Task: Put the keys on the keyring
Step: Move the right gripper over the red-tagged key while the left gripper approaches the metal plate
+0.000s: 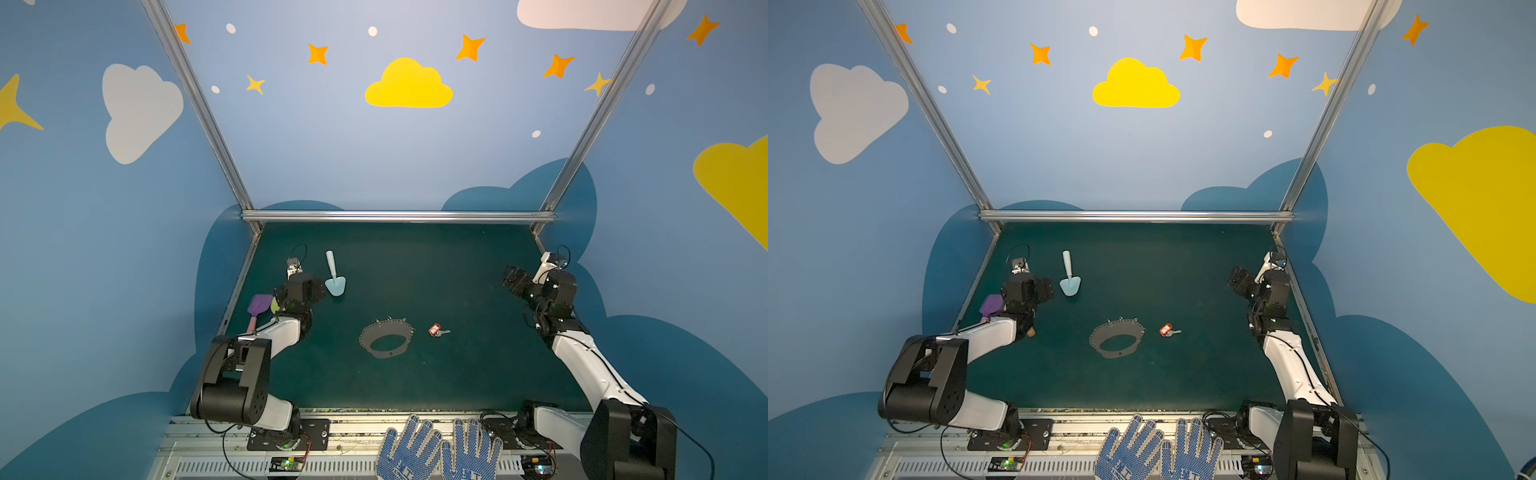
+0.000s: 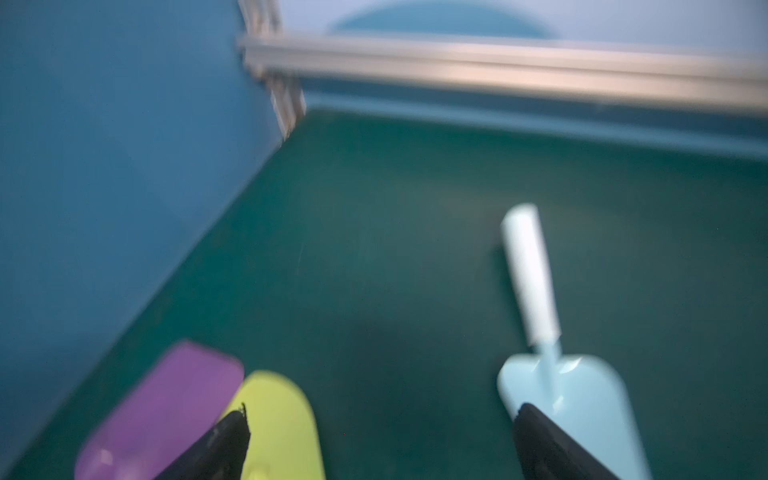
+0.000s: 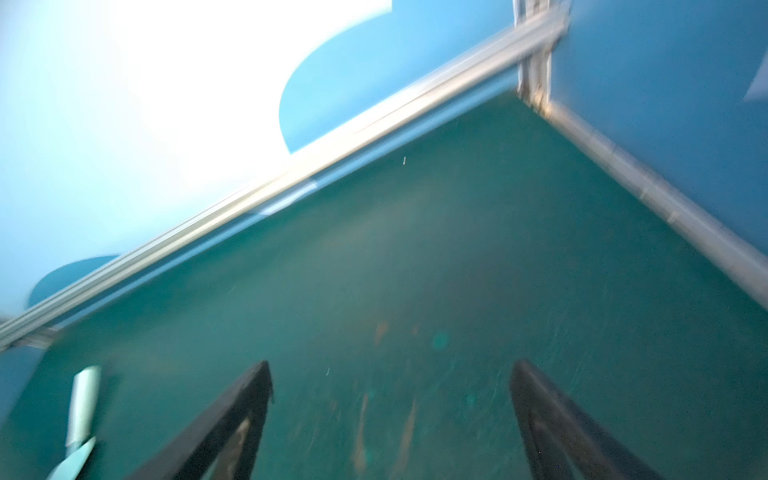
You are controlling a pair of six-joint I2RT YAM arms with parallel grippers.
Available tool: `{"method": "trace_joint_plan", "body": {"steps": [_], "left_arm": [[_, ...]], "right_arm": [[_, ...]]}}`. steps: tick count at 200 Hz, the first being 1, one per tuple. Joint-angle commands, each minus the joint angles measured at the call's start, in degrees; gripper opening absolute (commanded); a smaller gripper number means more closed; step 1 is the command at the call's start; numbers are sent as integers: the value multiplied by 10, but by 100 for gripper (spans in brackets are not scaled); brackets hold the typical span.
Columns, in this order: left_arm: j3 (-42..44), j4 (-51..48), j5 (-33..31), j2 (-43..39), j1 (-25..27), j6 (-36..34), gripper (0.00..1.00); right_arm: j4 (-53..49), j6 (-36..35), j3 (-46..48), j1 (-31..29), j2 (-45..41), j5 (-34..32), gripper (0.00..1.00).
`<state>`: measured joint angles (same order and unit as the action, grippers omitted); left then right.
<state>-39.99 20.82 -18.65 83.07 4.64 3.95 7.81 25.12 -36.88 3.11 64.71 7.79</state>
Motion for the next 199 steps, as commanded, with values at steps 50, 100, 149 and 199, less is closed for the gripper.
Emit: {"method": "trace_joint_plan", "body": {"steps": [50, 100, 149, 199], "left_arm": [[-35, -99, 398, -65, -57, 411, 99], [-15, -232, 427, -73, 55, 368, 69], [27, -259, 405, -137, 119, 357, 71], [66, -237, 401, -147, 140, 397, 73]], "right_arm": [[-193, -22, -75, -127, 17, 139, 53], [-214, -45, -74, -232, 96, 143, 52], [-208, -57, -76, -292, 182, 117, 49], [-213, -79, -83, -327, 234, 85, 51]]}}
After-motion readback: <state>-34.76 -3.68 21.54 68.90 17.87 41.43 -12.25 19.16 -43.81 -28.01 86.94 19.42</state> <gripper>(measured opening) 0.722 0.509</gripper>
